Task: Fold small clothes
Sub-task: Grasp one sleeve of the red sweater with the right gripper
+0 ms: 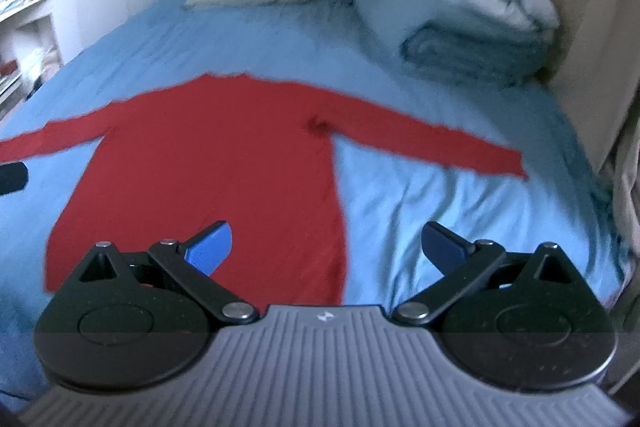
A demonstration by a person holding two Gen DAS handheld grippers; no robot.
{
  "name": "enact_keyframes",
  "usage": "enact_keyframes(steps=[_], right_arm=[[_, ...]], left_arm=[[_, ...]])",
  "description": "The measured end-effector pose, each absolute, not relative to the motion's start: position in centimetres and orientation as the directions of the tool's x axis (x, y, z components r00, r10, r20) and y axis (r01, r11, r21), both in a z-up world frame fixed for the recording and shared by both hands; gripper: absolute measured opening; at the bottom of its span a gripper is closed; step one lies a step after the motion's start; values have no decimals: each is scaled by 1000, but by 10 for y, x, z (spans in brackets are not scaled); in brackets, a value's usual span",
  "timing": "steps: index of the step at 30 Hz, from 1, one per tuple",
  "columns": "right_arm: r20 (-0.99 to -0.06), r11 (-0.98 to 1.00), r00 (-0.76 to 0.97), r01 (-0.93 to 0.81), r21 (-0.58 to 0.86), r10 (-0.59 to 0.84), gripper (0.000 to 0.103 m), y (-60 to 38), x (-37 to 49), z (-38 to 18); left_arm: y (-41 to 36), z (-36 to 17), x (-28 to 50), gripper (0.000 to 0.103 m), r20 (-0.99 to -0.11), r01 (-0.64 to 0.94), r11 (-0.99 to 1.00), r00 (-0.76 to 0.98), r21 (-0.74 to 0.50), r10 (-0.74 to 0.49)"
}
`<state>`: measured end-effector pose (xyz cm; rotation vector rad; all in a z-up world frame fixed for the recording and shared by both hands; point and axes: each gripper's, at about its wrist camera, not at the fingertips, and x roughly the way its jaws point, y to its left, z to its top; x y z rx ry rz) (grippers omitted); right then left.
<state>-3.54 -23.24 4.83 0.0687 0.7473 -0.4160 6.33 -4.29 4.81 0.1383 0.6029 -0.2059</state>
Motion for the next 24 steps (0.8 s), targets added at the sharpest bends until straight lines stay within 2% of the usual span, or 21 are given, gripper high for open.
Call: enact_keyframes(steps=[5, 9, 12, 17, 24], right_arm=[[-642, 884, 648, 456, -103, -410, 103, -296, 4, 44], [-645, 850, 604, 508, -140, -468, 103, -351, 37, 24], [-640, 819, 578, 556, -145, -506, 103, -397, 59, 1], [-635, 754, 539, 648, -106, -553, 103, -479, 82, -43], [-653, 643, 437, 759, -101, -618, 103, -556, 85, -108]], left_arm=[[-98, 49, 120, 103, -505, 261, 955, 848, 139, -159], [-152, 37, 183, 103, -503, 352, 921, 834, 169, -227], [-185, 19, 233, 103, -536, 419, 899, 791, 123, -295], [-228, -29, 324, 103, -640, 441, 896, 675, -48, -367], [-268, -93, 388, 103, -726, 395, 918, 620, -40, -298]])
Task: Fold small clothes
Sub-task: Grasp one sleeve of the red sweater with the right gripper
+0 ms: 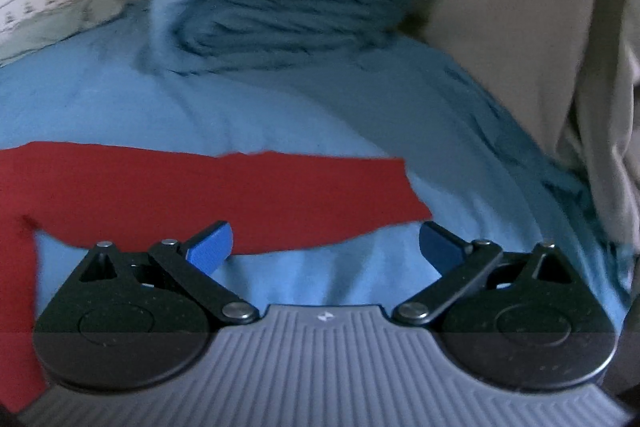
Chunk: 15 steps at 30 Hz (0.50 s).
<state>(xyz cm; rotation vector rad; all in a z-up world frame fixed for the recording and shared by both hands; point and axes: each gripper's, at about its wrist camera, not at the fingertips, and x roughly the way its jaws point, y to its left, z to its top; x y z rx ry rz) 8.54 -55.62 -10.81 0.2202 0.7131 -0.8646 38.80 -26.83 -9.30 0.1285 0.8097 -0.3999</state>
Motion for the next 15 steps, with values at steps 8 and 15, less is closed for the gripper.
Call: enact_keyframes(steps=[8, 15], right_arm=[[-684, 566, 437, 824, 43, -584, 100, -609, 83, -159], [-668, 424, 429, 887, 184, -608, 59, -654, 78, -174]], left_arm=[[-259, -143, 425, 103, -808, 309, 951, 561, -1, -182], [-215, -155, 439, 103, -824, 239, 969, 560, 61, -87]])
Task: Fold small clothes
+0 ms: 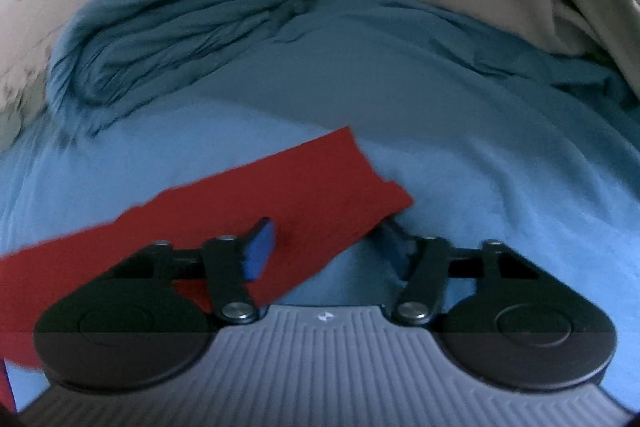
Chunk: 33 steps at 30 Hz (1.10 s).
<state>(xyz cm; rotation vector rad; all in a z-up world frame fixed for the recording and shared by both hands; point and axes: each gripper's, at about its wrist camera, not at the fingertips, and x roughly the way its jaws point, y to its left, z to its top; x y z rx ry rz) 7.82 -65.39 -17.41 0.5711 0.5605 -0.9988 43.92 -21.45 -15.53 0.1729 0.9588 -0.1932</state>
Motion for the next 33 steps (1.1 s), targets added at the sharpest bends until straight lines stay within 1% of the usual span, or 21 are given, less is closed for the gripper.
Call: enact_keyframes(steps=[1, 2, 3, 4, 7, 9, 14, 18, 22, 25, 26, 28, 29, 31, 33], right_arm=[[-667, 413, 425, 891, 190, -611, 44, -657, 78, -174], [-668, 406, 421, 894, 191, -614, 34, -659, 78, -173], [-668, 406, 423, 893, 194, -613, 29, -659, 80, -171], [-666, 412, 424, 892, 188, -614, 20, -658, 83, -168], [-648, 457, 438, 876, 152, -624, 20, -650, 97, -152], [-632, 501, 476, 851, 156, -612, 20, -642, 110, -137], [-575, 630, 611, 750, 200, -544, 20, -604, 172, -87], [-508, 733, 741, 622, 275, -439, 20, -553, 245, -44], [-448, 826, 856, 436, 358, -258, 20, -482, 328, -22], [-429, 850, 901, 270, 452, -58, 20, -425, 384, -35], [-435, 847, 900, 218, 486, 18, 20, -406, 401, -47], [-479, 825, 863, 151, 544, 158, 20, -374, 431, -78], [-521, 819, 828, 146, 555, 205, 20, -357, 443, -97], [-591, 816, 765, 158, 557, 255, 20, -333, 454, -128], [-628, 818, 727, 165, 551, 276, 20, -314, 455, -153]], left_arm=[[-210, -156, 441, 103, -823, 230, 971, 562, 63, -80], [-206, -157, 444, 103, -821, 222, 972, 567, 72, -69], [-204, -158, 447, 103, -817, 217, 973, 573, 85, -57], [-203, -159, 451, 103, -817, 214, 972, 574, 95, -46], [-197, -164, 461, 103, -826, 205, 975, 562, 89, -43], [-194, -169, 468, 103, -842, 207, 976, 536, 61, -61], [-195, -174, 475, 103, -855, 223, 974, 512, 45, -78], [-186, -172, 478, 103, -862, 248, 969, 494, 12, -116], [-169, -168, 478, 103, -862, 252, 968, 488, -14, -139], [-148, -163, 476, 103, -859, 255, 967, 496, 2, -129], [-139, -161, 474, 103, -858, 251, 968, 500, 12, -119], [-120, -160, 471, 103, -861, 242, 970, 498, 27, -100], [-110, -160, 468, 103, -864, 241, 970, 495, 30, -96], [-91, -162, 463, 103, -867, 249, 968, 487, 24, -104], [-76, -166, 461, 103, -873, 242, 970, 477, 16, -104]])
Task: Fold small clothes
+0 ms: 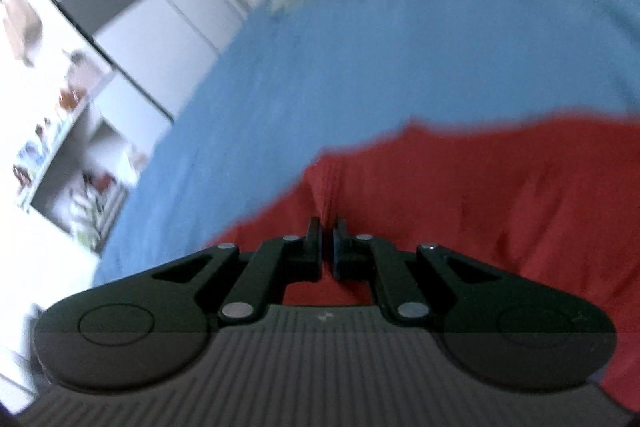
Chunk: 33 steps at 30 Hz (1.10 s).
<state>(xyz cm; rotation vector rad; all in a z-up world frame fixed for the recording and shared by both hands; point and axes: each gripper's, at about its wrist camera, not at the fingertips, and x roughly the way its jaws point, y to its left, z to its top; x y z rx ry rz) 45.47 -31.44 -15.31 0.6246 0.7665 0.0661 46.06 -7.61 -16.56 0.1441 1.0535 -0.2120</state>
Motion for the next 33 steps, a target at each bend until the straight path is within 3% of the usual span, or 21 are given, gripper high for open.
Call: enact_keyframes(steps=[5, 10, 12, 13, 14, 16, 19, 20, 23, 29, 31, 33], right_arm=[[-675, 824, 680, 185, 535, 286, 20, -294, 449, -184], [-677, 839, 674, 156, 521, 295, 25, -288, 439, -177], [-664, 831, 678, 140, 538, 316, 45, -298, 436, -177], [-650, 826, 688, 131, 548, 322, 69, -305, 433, -172], [-631, 827, 710, 124, 548, 312, 87, -311, 428, -163], [-614, 851, 745, 122, 511, 262, 95, -321, 412, -141], [-632, 894, 760, 168, 415, 151, 97, -337, 378, -112], [-630, 906, 768, 176, 385, 119, 102, -341, 363, -106], [-623, 943, 782, 189, 273, 23, 103, -342, 319, -104], [-649, 971, 761, 160, 179, -6, 103, -334, 261, -136], [-653, 972, 757, 143, 184, 12, 103, -326, 271, -158], [-656, 972, 755, 144, 186, 14, 103, -327, 271, -168]], left_arm=[[-63, -169, 457, 103, -860, 262, 965, 491, -11, -143], [-58, -166, 452, 103, -848, 288, 957, 499, -32, -178], [-57, -161, 450, 103, -840, 297, 953, 503, -52, -203], [-57, -158, 450, 103, -833, 305, 950, 507, -69, -223], [-57, -154, 449, 103, -825, 312, 946, 511, -86, -243], [-59, -150, 451, 103, -809, 322, 940, 519, -115, -277], [-67, -150, 460, 101, -798, 314, 938, 524, -146, -299], [-69, -151, 463, 97, -799, 302, 940, 520, -159, -302], [-80, -153, 471, 83, -807, 273, 947, 514, -168, -291], [-105, -165, 482, 71, -810, 259, 956, 526, -139, -260], [-112, -165, 483, 59, -805, 261, 957, 536, -128, -254], [-118, -163, 486, 15, -804, 260, 956, 534, -139, -262]])
